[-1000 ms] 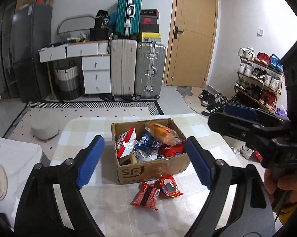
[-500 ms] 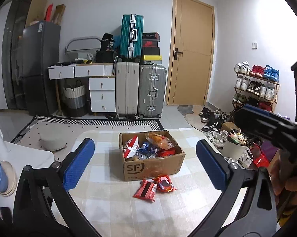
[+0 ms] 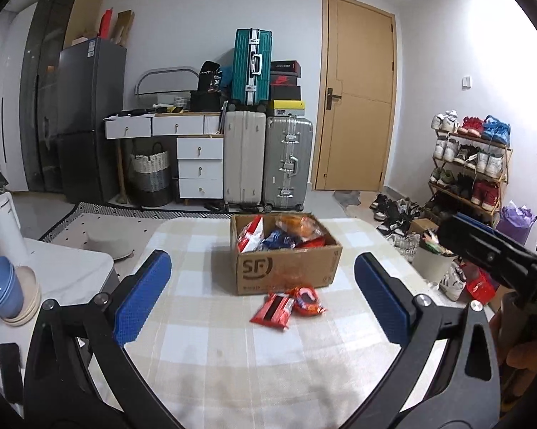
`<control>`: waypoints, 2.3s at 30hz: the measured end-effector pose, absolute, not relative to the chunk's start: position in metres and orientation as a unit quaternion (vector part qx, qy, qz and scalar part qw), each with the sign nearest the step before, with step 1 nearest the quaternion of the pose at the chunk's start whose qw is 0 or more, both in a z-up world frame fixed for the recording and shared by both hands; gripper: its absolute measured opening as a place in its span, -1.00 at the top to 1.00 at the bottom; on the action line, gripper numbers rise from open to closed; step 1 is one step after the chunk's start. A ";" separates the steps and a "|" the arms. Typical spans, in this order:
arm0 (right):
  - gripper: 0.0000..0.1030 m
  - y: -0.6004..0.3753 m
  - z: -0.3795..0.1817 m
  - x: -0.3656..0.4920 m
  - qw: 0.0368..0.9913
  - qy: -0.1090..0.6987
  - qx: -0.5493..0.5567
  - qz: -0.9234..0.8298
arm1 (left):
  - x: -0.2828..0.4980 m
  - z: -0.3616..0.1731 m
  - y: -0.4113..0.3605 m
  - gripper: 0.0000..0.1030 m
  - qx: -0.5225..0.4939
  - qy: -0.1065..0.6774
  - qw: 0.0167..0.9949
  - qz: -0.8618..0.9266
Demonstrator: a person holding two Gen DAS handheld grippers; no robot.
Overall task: Organize snacks
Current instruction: 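Move both open tools back toward the red packs on the table, then grasp the red wafer pack with the left gripper while the right gripper grasps the red Oreo pack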
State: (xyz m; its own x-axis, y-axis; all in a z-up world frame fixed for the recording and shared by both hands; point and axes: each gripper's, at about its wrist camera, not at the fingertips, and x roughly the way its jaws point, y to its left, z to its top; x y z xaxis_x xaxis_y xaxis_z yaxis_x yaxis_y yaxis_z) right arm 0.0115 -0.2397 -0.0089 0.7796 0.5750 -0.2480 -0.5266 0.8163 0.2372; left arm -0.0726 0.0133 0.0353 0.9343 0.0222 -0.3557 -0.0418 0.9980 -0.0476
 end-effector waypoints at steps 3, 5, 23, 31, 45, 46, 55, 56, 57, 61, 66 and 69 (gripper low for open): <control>-0.99 -0.245 -0.027 0.009 0.936 0.170 0.094 0.292 | -0.068 0.019 0.018 -0.99 -0.034 0.191 0.981 0.020; -0.99 -0.248 -0.035 0.011 0.936 0.176 0.099 0.287 | -0.060 0.009 0.020 -0.99 -0.044 0.201 0.978 0.020; -0.99 -0.236 -0.097 0.052 0.933 0.238 0.075 0.259 | 0.024 -0.091 0.024 -0.99 -0.047 0.298 0.953 0.018; -0.99 -0.229 -0.134 0.105 0.926 0.283 0.066 0.241 | 0.087 -0.142 0.029 -0.99 -0.053 0.361 0.931 0.004; -0.99 -0.215 -0.096 0.211 0.918 0.283 0.078 0.266 | 0.205 -0.150 0.025 -0.99 -0.052 0.385 0.921 -0.004; -0.99 -0.215 -0.105 0.213 0.914 0.294 0.085 0.266 | 0.211 -0.159 0.024 -0.99 -0.049 0.395 0.917 -0.007; -0.99 -0.224 -0.182 0.225 0.890 0.361 0.124 0.250 | 0.248 -0.220 0.012 -0.75 -0.028 0.436 0.899 -0.020; -0.99 -0.223 -0.187 0.226 0.887 0.368 0.125 0.250 | 0.252 -0.225 0.011 -0.66 -0.025 0.439 0.898 -0.021; -0.99 -0.223 -0.191 0.228 0.884 0.372 0.127 0.251 | 0.256 -0.230 0.010 -0.61 -0.023 0.442 0.897 -0.021; -0.99 -0.221 -0.204 0.228 0.882 0.382 0.124 0.247 | 0.266 -0.238 0.007 -0.30 -0.034 0.442 0.895 -0.038; -0.99 -0.214 -0.213 0.231 0.875 0.395 0.119 0.252 | 0.271 -0.241 -0.002 0.21 -0.031 0.439 0.895 -0.067; -0.99 -0.210 -0.214 0.228 0.875 0.397 0.114 0.253 | 0.272 -0.243 0.004 0.23 -0.047 0.438 0.894 -0.077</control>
